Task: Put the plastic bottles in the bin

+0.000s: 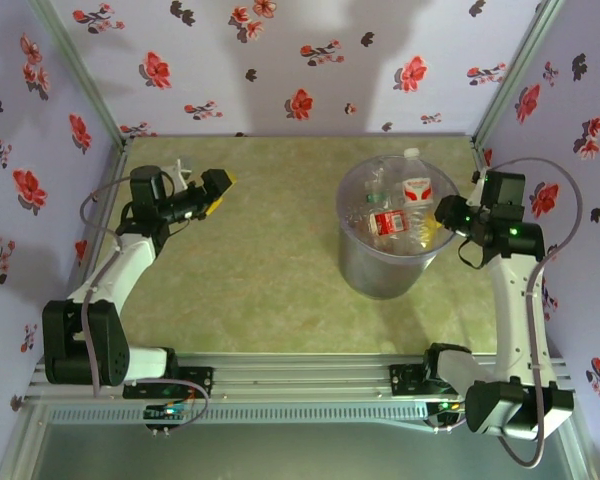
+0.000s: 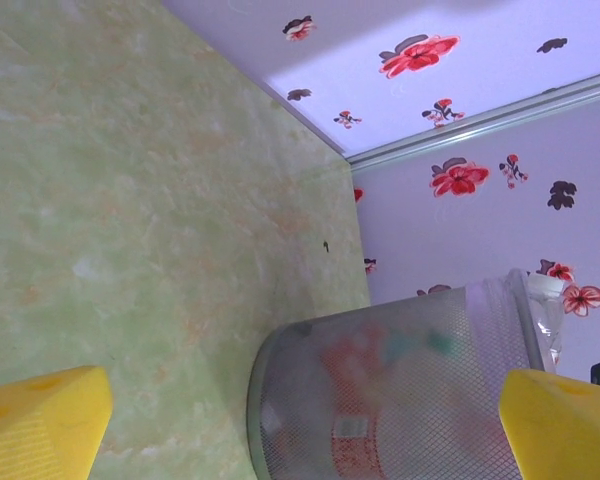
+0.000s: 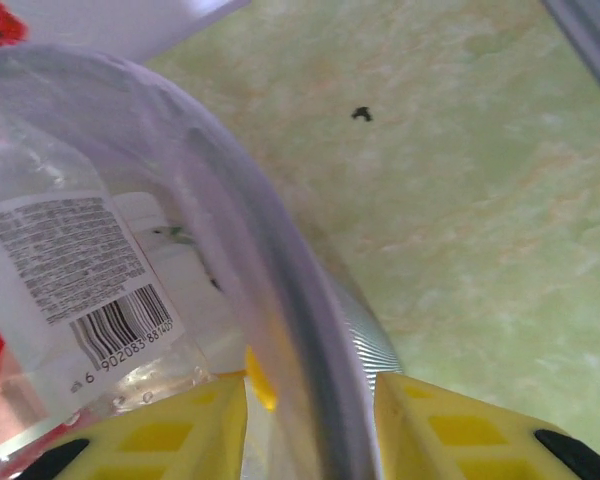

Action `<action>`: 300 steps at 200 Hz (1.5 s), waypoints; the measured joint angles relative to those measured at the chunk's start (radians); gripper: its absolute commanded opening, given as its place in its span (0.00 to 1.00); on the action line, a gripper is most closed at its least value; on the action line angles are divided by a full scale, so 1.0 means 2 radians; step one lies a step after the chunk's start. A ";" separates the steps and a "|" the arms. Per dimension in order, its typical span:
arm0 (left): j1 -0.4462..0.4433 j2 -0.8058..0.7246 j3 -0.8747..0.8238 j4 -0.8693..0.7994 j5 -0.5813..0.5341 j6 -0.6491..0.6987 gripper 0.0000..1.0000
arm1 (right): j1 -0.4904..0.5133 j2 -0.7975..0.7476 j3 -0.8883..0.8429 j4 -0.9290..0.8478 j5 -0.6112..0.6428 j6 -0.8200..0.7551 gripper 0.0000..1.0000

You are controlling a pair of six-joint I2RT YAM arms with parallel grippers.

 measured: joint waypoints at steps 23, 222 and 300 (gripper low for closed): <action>0.007 -0.009 -0.005 -0.008 0.000 0.003 1.00 | 0.001 -0.002 -0.011 0.028 -0.027 0.014 0.38; 0.075 -0.084 -0.047 -0.087 -0.004 0.054 1.00 | 0.278 0.100 -0.026 0.239 0.013 0.171 0.40; 0.077 -0.092 -0.061 -0.102 -0.004 0.069 1.00 | 0.331 0.168 0.023 0.262 0.036 0.175 0.64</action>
